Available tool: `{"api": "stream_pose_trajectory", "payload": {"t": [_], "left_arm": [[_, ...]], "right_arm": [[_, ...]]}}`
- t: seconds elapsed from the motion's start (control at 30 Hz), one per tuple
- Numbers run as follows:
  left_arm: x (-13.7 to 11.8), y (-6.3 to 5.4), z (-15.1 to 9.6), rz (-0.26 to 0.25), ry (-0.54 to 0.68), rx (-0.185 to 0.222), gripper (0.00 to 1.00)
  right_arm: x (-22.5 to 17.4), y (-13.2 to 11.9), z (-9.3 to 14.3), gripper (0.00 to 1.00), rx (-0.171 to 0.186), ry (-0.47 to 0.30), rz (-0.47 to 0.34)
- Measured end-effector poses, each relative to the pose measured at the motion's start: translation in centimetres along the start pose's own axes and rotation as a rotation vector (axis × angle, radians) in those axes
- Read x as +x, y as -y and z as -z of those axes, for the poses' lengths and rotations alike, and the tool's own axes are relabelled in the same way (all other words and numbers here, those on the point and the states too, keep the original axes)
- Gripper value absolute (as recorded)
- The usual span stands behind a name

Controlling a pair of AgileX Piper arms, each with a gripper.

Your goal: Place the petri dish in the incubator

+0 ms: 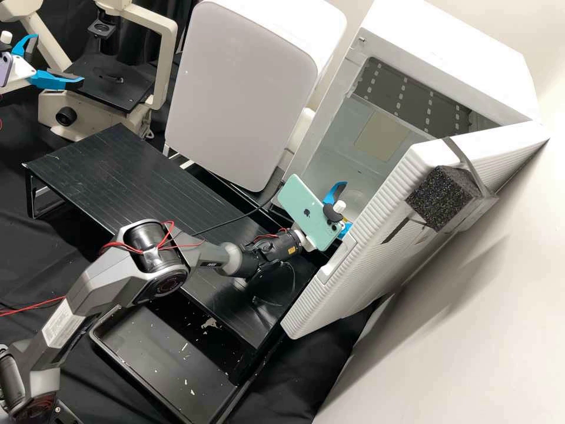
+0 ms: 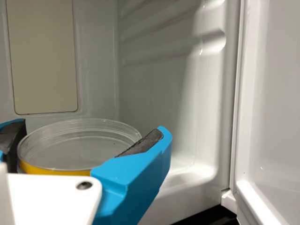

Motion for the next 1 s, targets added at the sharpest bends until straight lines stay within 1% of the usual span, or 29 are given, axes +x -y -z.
{"api": "stream_pose_trajectory", "payload": {"t": [0.17, 0.23, 0.3, 0.37, 0.43, 0.63, 0.67, 0.83, 1.0], "left_arm": [[0.0, 0.0, 0.0, 0.000, 0.000, 0.000, 1.00], [0.0, 0.0, 0.0, 0.000, 0.000, 0.000, 1.00], [0.0, 0.0, 0.0, 0.000, 0.000, 0.000, 1.00], [0.0, 0.0, 0.0, 0.000, 0.000, 0.000, 1.00], [0.0, 0.0, 0.0, 0.000, 0.000, 0.000, 1.00], [0.0, 0.0, 0.0, 0.000, 0.000, 0.000, 1.00], [0.0, 0.0, 0.0, 0.000, 0.000, 0.000, 1.00], [0.0, 0.0, 0.0, 0.000, 0.000, 0.000, 1.00], [0.0, 0.0, 0.0, 0.000, 0.000, 0.000, 1.00]], "right_arm": [[0.3, 0.5, -0.2, 0.00, 0.001, 0.009, 0.014], [0.4, 1.0, -0.1, 0.00, 0.001, 0.010, 0.028], [0.5, 1.3, -0.2, 0.00, -0.009, 0.021, 0.043], [0.5, 1.8, -0.1, 0.00, -0.010, 0.025, 0.056], [0.5, 1.9, -0.2, 0.00, -0.017, 0.025, 0.056], [0.5, 1.9, -0.2, 0.00, -0.021, 0.024, 0.056], [0.5, 1.9, -0.2, 1.00, -0.021, 0.023, 0.055], [0.5, 1.9, -0.2, 1.00, -0.037, 0.022, 0.055], [0.5, 1.9, -0.3, 1.00, -0.038, 0.024, 0.056]]}}
